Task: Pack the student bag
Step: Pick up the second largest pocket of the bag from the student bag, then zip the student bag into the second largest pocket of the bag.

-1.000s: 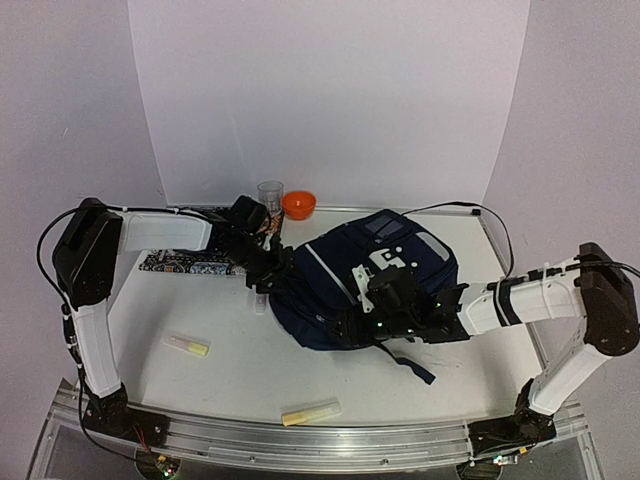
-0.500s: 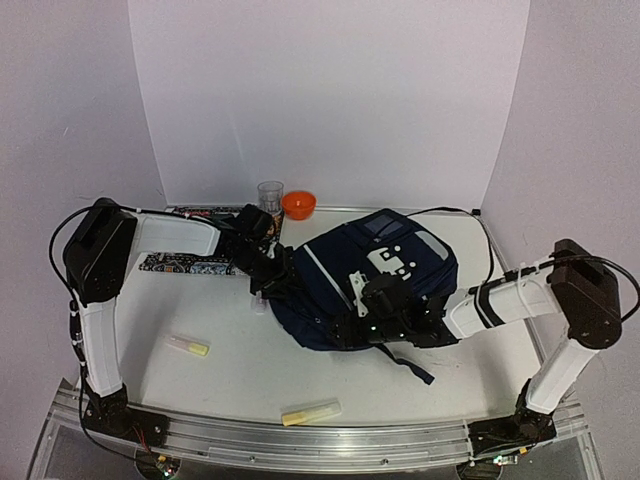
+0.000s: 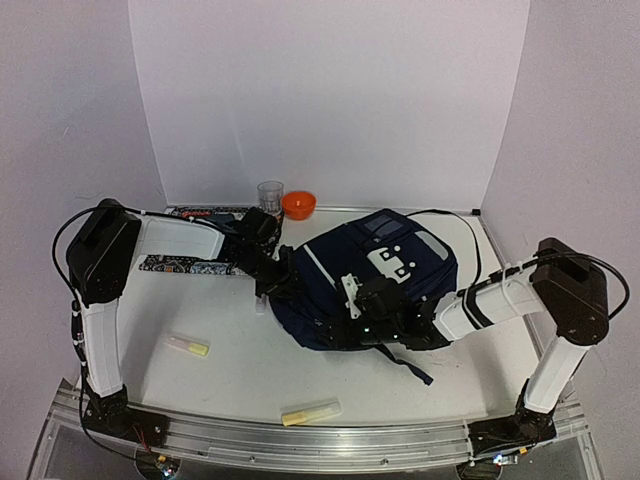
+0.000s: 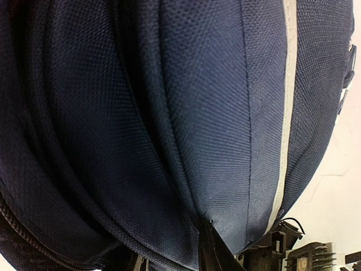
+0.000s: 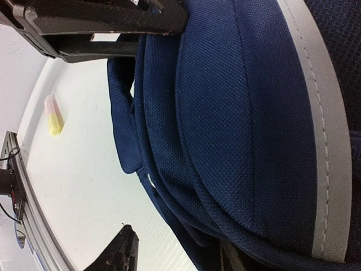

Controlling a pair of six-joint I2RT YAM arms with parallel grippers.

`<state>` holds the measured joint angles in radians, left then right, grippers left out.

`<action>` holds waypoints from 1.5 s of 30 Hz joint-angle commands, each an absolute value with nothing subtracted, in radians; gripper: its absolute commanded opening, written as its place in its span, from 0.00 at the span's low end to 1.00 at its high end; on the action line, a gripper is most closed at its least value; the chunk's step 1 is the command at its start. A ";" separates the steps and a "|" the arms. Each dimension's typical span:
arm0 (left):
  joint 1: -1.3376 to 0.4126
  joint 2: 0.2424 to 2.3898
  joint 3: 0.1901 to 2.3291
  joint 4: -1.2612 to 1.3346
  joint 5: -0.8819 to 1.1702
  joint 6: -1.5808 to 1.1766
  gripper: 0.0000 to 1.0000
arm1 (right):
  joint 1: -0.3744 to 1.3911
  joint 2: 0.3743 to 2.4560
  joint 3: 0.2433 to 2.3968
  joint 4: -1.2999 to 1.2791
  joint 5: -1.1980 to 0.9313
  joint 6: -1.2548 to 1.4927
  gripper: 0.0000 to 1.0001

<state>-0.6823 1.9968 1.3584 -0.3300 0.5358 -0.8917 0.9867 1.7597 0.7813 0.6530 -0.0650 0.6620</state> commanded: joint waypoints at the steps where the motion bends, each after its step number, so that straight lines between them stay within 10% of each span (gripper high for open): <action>1: -0.740 1.997 1.333 -0.319 0.583 -0.900 0.29 | 0.983 1.761 0.865 0.825 -0.055 0.665 0.44; 15: -0.742 1.999 1.332 -0.317 0.555 -0.901 0.19 | 0.981 1.736 0.859 0.788 -0.053 0.656 0.00; 21: -0.739 2.002 1.345 -0.318 0.521 -0.892 0.00 | 0.981 1.647 0.826 0.648 -0.032 0.627 0.00; 45: -0.563 1.960 1.291 -0.407 0.487 -0.725 0.00 | 0.821 1.277 0.823 -0.403 0.380 0.854 0.00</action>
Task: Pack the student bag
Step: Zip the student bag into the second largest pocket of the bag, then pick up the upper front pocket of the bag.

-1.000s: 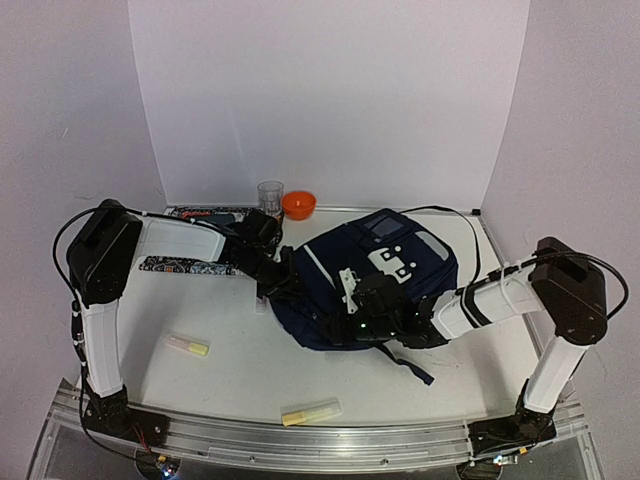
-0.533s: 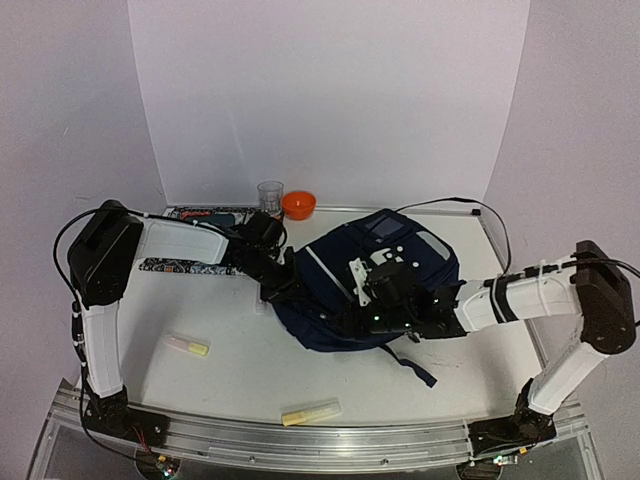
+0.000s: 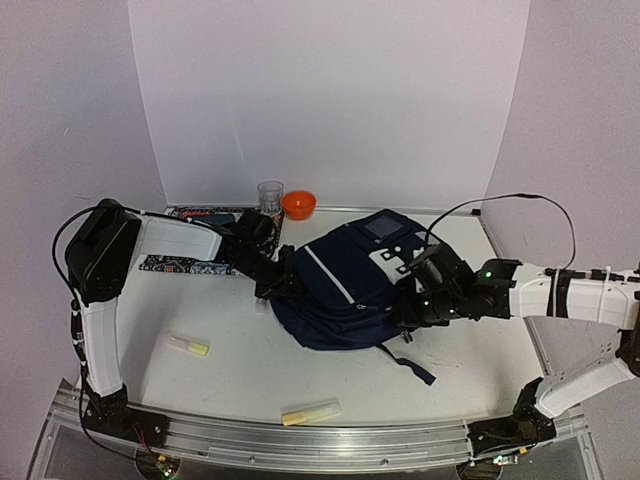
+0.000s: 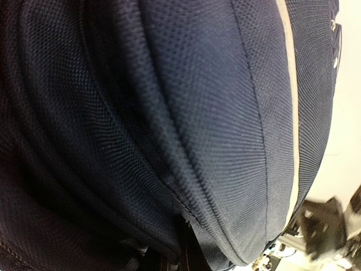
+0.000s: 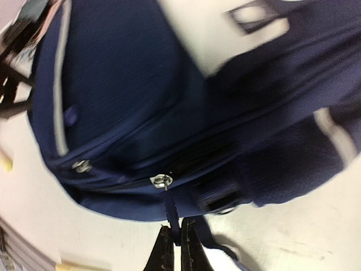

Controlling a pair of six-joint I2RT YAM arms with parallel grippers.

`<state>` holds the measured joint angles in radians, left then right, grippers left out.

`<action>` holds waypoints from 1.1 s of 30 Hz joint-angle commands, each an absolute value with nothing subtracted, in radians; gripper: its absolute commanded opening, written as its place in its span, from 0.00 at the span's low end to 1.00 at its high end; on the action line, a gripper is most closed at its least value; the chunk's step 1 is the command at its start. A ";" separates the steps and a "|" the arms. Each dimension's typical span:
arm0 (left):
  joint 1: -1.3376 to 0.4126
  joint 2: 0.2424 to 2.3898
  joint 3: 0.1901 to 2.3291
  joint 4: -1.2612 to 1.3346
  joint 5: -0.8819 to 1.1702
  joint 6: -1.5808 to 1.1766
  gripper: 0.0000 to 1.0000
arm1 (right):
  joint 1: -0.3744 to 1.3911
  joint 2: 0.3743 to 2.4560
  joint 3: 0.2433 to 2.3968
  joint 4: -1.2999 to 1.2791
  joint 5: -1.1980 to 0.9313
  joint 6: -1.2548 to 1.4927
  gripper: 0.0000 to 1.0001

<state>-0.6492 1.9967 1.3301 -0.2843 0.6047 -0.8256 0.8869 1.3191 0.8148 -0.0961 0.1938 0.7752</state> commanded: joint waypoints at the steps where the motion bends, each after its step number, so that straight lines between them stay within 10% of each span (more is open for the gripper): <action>1: -0.563 1.954 1.281 -0.410 0.493 -0.710 0.00 | 0.809 1.291 0.831 -0.402 0.397 0.856 0.00; 13: -0.587 1.904 1.239 -0.440 0.517 -0.634 0.01 | 0.747 1.384 0.902 -0.182 0.239 0.588 0.02; 20: -0.601 1.826 1.275 -0.440 0.431 -0.665 0.31 | 0.748 1.308 0.941 -0.195 0.083 0.480 0.53; 33: -0.779 1.651 1.238 -0.439 0.126 -0.727 0.57 | 0.744 1.581 1.174 -0.155 -0.005 0.544 0.64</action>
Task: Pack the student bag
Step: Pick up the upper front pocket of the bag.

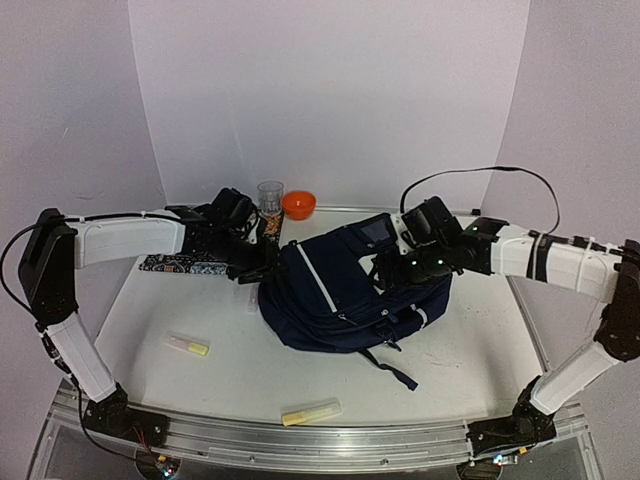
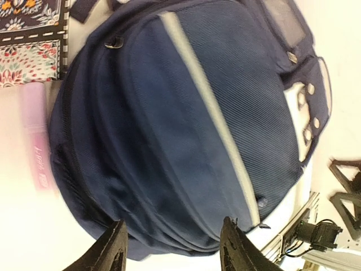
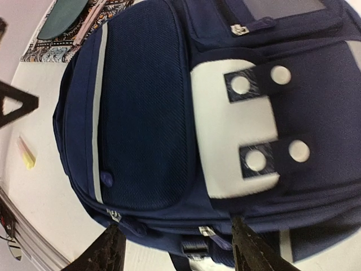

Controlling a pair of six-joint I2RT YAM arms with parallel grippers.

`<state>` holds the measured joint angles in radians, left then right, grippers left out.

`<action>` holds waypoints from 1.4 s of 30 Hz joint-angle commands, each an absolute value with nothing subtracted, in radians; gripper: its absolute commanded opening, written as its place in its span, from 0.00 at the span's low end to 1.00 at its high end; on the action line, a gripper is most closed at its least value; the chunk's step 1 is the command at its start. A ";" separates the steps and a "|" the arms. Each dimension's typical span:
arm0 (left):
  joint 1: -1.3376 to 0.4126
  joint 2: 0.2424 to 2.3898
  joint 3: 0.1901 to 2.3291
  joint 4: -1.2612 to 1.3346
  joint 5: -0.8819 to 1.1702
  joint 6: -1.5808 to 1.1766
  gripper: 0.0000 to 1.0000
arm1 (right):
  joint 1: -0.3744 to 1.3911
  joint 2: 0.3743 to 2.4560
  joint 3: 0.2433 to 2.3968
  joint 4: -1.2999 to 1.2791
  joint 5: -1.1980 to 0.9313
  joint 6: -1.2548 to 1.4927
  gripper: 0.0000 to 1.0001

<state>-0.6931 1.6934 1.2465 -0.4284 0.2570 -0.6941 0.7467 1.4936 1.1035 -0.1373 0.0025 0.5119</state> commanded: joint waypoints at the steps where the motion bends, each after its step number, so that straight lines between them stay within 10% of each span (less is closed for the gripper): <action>1: -0.802 1.651 1.239 -0.437 0.105 -0.740 0.57 | 0.741 1.608 1.187 -0.156 -0.005 0.555 0.63; 11: -1.005 1.733 1.283 -0.376 -0.030 -0.890 0.57 | 0.721 1.730 1.199 -0.098 -0.108 0.598 0.47; 19: -1.064 1.830 1.350 -0.346 -0.059 -0.966 0.53 | 0.718 1.693 1.203 -0.058 -0.191 0.629 0.01; 42: -1.162 1.869 1.325 -0.204 -0.129 -1.287 0.46 | 0.718 1.614 1.198 -0.008 -0.128 0.801 0.00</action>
<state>-1.1105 1.9180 1.3215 -0.2791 -0.0765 -1.2469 0.7116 1.6839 1.1694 -0.0783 -0.1224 0.7688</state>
